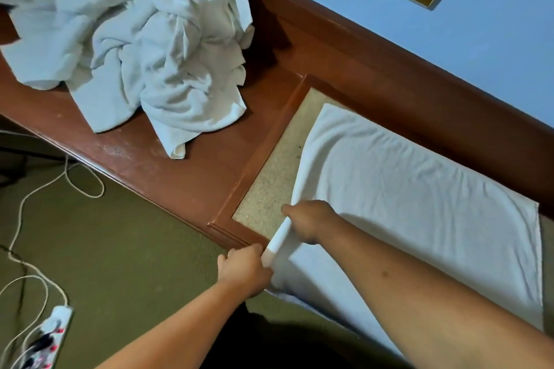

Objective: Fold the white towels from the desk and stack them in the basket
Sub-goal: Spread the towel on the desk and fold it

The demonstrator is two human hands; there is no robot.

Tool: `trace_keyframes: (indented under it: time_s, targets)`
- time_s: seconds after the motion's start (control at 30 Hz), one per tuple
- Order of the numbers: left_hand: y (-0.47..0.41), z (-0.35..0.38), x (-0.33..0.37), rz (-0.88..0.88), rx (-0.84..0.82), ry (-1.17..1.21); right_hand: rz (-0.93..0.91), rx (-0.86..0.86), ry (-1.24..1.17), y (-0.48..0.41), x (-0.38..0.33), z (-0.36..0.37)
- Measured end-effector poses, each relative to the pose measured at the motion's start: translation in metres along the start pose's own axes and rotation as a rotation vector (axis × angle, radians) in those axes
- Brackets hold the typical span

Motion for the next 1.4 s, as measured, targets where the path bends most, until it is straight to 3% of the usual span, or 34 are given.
trace_keyframes:
  time_s: [0.2,0.4,0.47,0.57,0.63,0.73,0.83,0.9,1.0,1.1,1.23,1.4]
  targets:
    - [0.034,0.033,0.029,0.202,-0.033,0.020,0.084,0.115,0.007,0.039,0.037,0.016]
    - [0.098,0.073,0.150,0.468,0.074,0.088,0.272,0.283,-0.028,0.140,0.129,0.045]
    - [0.121,0.111,0.191,0.531,-0.056,0.097,0.382,0.326,-0.054,0.185,0.169,0.070]
    - [0.152,0.180,0.221,0.604,-0.416,0.201,0.655,0.254,-0.030,0.256,0.225,0.129]
    - [0.157,0.210,0.214,0.557,-0.448,0.316,0.806,0.140,-0.038,0.296,0.249,0.175]
    - [0.138,0.217,0.167,0.258,-0.185,0.452,0.822,0.143,-0.171,0.333,0.255,0.226]
    - [0.109,0.202,0.112,-0.068,0.035,0.514,0.803,0.131,-0.477,0.348,0.233,0.273]
    - [0.091,0.195,0.104,-0.147,0.059,0.653,0.783,0.120,-0.725,0.341,0.218,0.300]
    - [0.070,0.192,0.132,-0.161,-0.071,0.897,0.847,0.191,-1.260,0.323,0.205,0.320]
    - [0.063,0.196,0.140,-0.126,-0.110,0.709,0.908,0.254,-1.743,0.302,0.191,0.338]
    - [0.095,0.202,0.138,0.022,-0.117,0.300,0.928,0.347,-1.836,0.282,0.190,0.352]
    - [0.118,0.194,0.098,0.006,-0.138,0.404,0.755,0.462,-1.654,0.285,0.179,0.345]
Point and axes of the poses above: each hand's wrist, its own y-axis away from the middle knuckle, its own z-axis out of the palm, x = y × z, the point moved 7 cm from there along -y, towards the middle knuckle, and after that the axes turned 12 degrees about -y, right-handed, at the moved point
